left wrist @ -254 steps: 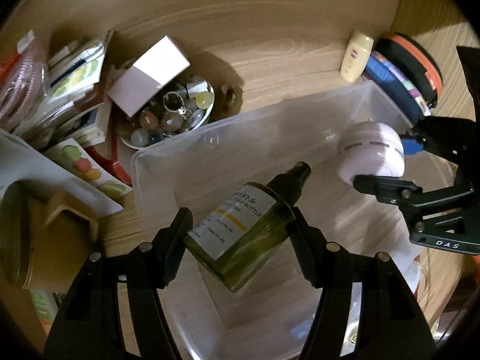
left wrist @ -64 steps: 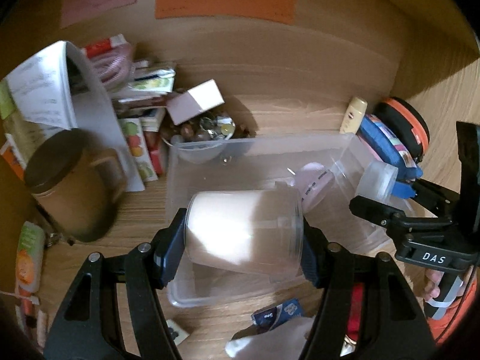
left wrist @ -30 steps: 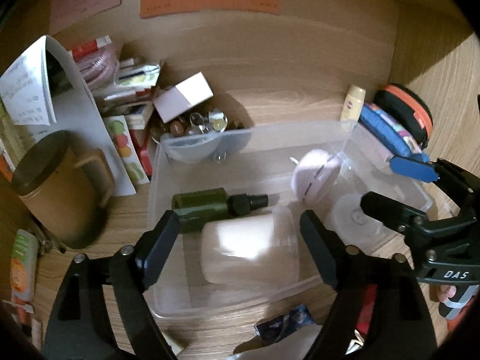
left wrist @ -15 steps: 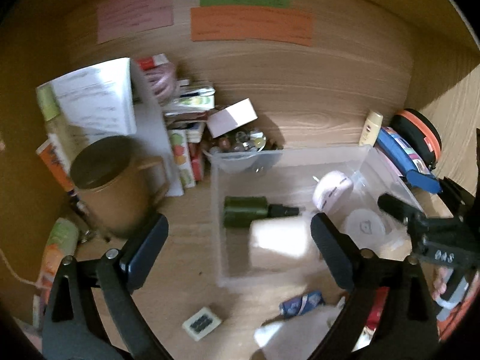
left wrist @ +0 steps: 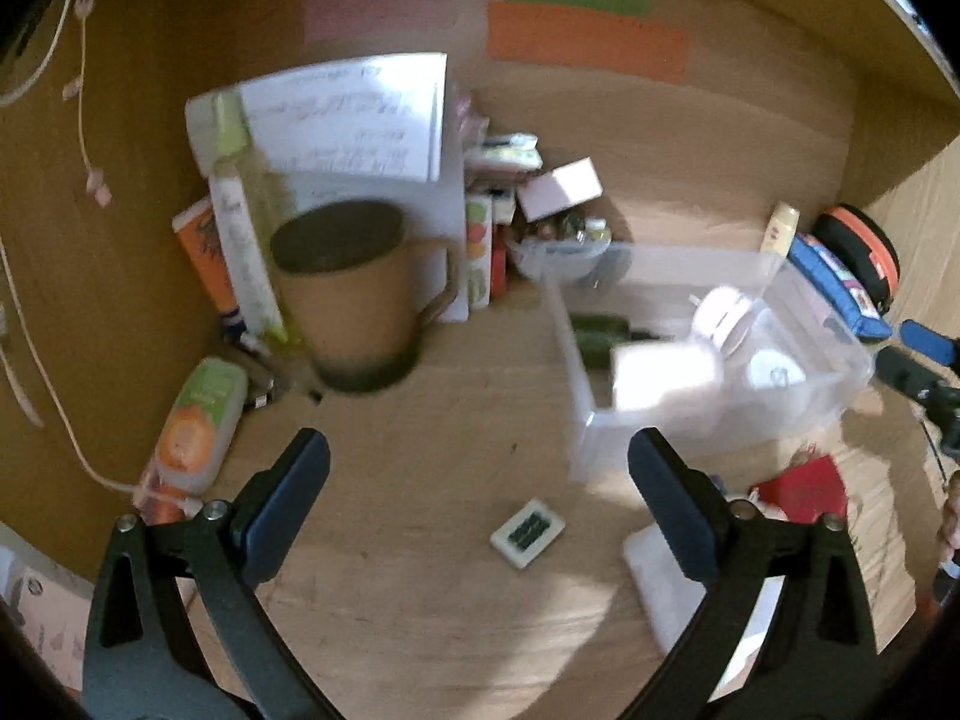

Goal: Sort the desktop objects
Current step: 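Open both grippers to release the tape roll and container into the box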

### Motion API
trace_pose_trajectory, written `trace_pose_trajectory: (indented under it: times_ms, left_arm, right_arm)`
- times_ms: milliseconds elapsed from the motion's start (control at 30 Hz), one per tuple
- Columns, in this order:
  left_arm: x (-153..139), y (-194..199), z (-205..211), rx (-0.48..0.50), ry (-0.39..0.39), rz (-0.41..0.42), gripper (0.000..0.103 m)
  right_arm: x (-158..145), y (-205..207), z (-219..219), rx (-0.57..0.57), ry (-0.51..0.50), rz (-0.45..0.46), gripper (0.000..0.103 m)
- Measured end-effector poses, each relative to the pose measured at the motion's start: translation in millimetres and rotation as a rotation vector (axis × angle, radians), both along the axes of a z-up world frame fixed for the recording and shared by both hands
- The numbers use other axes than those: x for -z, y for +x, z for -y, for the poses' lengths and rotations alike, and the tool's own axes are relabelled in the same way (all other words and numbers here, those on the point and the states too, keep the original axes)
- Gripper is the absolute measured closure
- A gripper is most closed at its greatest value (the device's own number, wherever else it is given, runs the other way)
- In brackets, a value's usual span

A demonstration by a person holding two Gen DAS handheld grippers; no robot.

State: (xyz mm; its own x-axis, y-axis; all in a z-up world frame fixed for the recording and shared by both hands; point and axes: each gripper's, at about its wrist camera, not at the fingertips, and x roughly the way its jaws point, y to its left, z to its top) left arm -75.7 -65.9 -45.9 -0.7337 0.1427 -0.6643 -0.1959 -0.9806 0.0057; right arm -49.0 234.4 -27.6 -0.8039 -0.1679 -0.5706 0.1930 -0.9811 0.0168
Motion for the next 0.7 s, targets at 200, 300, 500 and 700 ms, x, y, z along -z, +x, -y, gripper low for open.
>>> trace_pose_trajectory:
  times_ms: [200, 300, 500, 700]
  left_arm:
    - [26.5, 7.5, 8.7, 0.021, -0.032, 0.059, 0.002]
    - [39.0, 10.0, 10.0, 0.046, -0.051, 0.088, 0.002]
    - [54.2, 14.3, 5.2, 0.098, -0.1, 0.1, 0.002]
    - [62.8, 14.3, -1.8, 0.153, -0.102, 0.116, 0.002]
  right_arm:
    - [13.2, 19.5, 5.2, -0.006, 0.003, 0.034, 0.007]
    - [26.8, 22.7, 7.1, -0.008, 0.005, 0.077, 0.007]
    - [59.3, 24.4, 8.9, -0.027, -0.011, 0.194, 0.007]
    - [73.5, 25.1, 13.4, -0.009, -0.003, 0.206, 0.007]
